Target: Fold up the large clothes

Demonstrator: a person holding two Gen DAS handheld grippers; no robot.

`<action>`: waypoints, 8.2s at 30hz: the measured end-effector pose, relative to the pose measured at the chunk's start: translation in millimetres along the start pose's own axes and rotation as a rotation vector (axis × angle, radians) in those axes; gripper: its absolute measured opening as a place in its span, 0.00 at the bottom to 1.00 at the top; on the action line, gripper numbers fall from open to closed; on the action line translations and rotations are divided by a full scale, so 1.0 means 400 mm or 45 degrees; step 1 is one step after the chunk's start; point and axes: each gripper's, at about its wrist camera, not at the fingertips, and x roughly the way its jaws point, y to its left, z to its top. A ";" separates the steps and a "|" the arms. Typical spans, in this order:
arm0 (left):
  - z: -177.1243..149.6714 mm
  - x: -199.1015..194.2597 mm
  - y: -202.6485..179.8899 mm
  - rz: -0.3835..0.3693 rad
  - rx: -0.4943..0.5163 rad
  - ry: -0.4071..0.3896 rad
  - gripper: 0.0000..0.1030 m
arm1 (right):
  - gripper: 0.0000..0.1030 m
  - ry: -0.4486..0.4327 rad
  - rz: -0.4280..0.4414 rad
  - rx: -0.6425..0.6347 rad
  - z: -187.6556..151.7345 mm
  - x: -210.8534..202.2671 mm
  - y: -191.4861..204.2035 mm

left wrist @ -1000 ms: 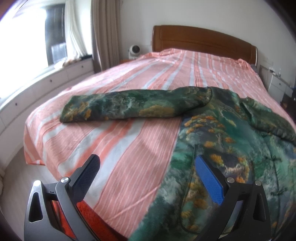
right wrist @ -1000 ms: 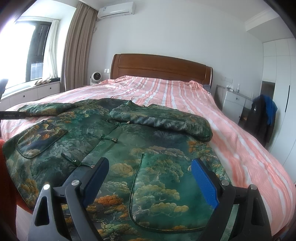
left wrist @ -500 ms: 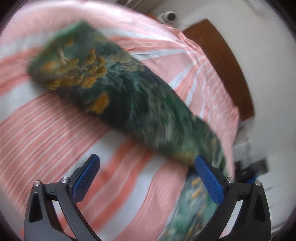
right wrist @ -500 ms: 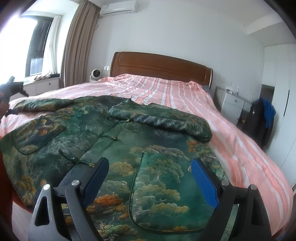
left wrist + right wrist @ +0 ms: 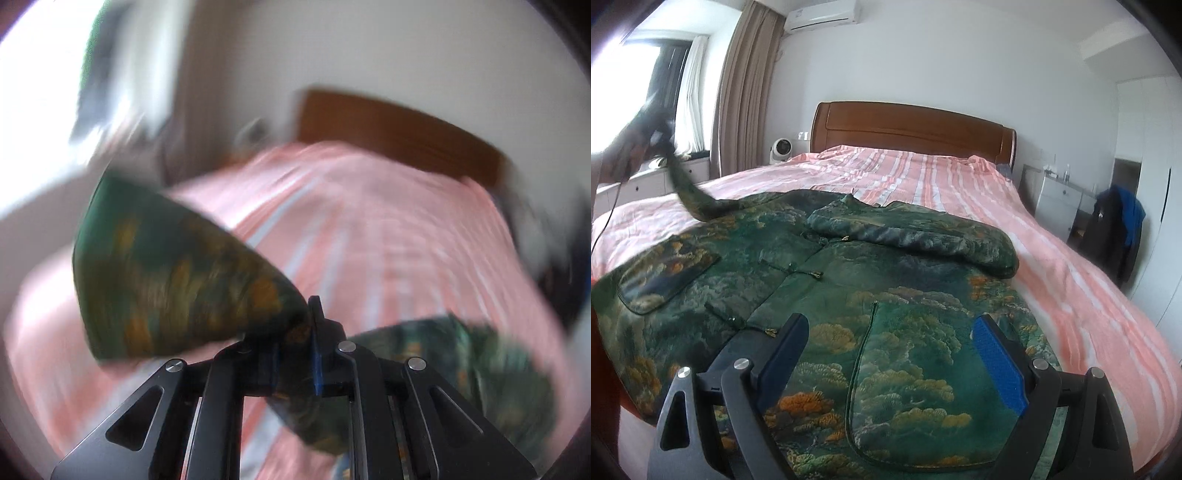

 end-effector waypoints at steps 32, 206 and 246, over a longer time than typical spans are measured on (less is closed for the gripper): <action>-0.359 0.347 -0.198 -0.044 0.130 0.645 0.99 | 0.87 -0.015 -0.013 0.191 0.002 -0.029 -0.107; -0.681 -0.166 -0.037 -0.353 0.110 0.986 0.10 | 0.13 0.903 0.336 0.496 -0.104 0.000 -0.403; -0.160 0.225 -0.083 -0.380 -0.006 0.636 0.96 | 0.94 0.607 0.258 0.695 0.310 0.460 -0.571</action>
